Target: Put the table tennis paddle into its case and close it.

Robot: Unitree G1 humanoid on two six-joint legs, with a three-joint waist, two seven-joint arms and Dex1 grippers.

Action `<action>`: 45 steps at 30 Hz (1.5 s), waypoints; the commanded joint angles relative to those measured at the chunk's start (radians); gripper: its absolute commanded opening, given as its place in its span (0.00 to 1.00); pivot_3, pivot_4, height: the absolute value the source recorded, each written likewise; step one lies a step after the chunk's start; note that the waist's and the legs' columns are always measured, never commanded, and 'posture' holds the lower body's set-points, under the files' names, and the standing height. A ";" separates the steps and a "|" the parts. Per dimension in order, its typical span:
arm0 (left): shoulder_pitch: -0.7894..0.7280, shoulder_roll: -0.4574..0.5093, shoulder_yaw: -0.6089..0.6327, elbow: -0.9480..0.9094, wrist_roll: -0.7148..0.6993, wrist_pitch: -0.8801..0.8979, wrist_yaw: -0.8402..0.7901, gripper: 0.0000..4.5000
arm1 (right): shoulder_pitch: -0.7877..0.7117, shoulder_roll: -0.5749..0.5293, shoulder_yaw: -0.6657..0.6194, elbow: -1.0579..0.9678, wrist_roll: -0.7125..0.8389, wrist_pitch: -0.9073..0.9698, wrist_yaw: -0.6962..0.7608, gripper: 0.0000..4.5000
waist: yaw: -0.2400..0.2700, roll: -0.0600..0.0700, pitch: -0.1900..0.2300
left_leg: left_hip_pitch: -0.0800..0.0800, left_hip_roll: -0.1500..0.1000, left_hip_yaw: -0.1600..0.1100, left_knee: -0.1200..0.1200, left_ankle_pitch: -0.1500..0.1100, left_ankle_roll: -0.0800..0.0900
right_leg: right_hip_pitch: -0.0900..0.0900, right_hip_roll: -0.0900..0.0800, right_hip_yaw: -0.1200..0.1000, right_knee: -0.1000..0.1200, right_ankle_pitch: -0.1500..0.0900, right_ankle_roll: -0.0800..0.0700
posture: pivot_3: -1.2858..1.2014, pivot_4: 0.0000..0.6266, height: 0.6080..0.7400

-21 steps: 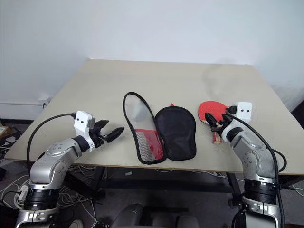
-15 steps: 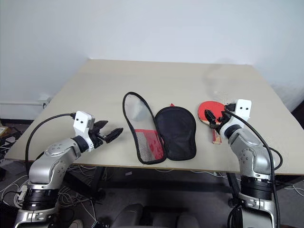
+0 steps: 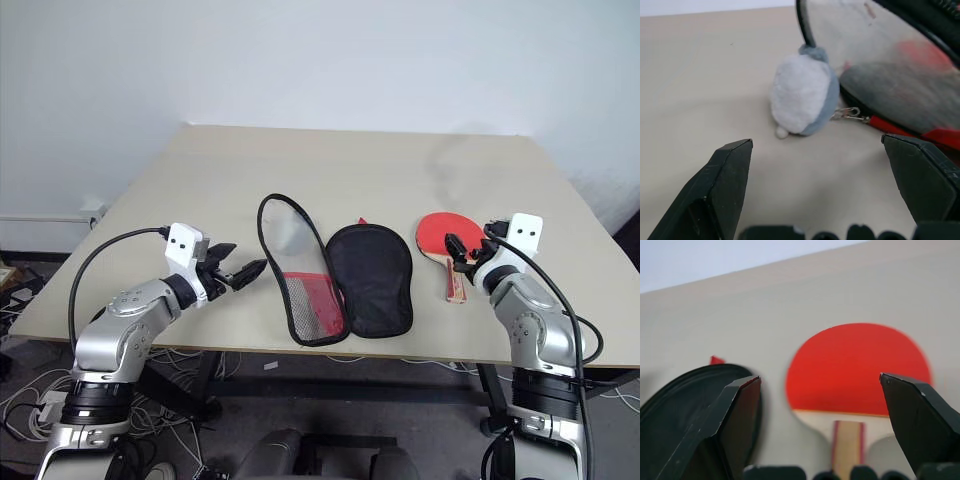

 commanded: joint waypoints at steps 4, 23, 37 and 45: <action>-0.010 0.039 0.018 -0.031 -0.034 0.019 -0.058 1.00 | -0.056 -0.040 0.009 0.052 -0.037 0.063 -0.016 0.92 | 0.000 0.000 0.000 | 0.000 0.000 0.000 0.000 0.000 0.000 | 0.000 0.000 0.000 0.000 0.000 0.000 | 0.52 0.00 0.81; -0.012 0.003 -0.076 -0.020 0.014 0.007 -0.067 1.00 | -0.215 -0.039 0.152 0.269 -0.150 0.234 -0.002 0.92 | 0.001 0.001 0.000 | 0.000 -0.001 0.000 0.000 0.000 0.000 | 0.000 0.000 0.000 0.000 0.000 0.000 | 0.52 0.00 0.81; -0.028 0.000 -0.077 -0.005 0.018 0.024 -0.061 1.00 | -0.231 -0.061 0.085 0.192 -0.146 0.395 -0.055 0.92 | 0.000 0.001 0.000 | 0.000 0.000 0.000 0.000 0.000 0.000 | 0.000 0.000 0.000 0.000 0.000 0.000 | 0.52 0.00 0.81; -0.048 -0.012 -0.089 0.014 0.017 0.029 -0.065 1.00 | -0.211 -0.038 0.080 0.172 -0.161 0.409 -0.074 0.92 | 0.000 0.001 0.000 | 0.000 0.000 0.000 0.000 0.000 0.000 | 0.000 0.000 0.000 0.000 0.000 0.000 | 0.52 0.00 0.81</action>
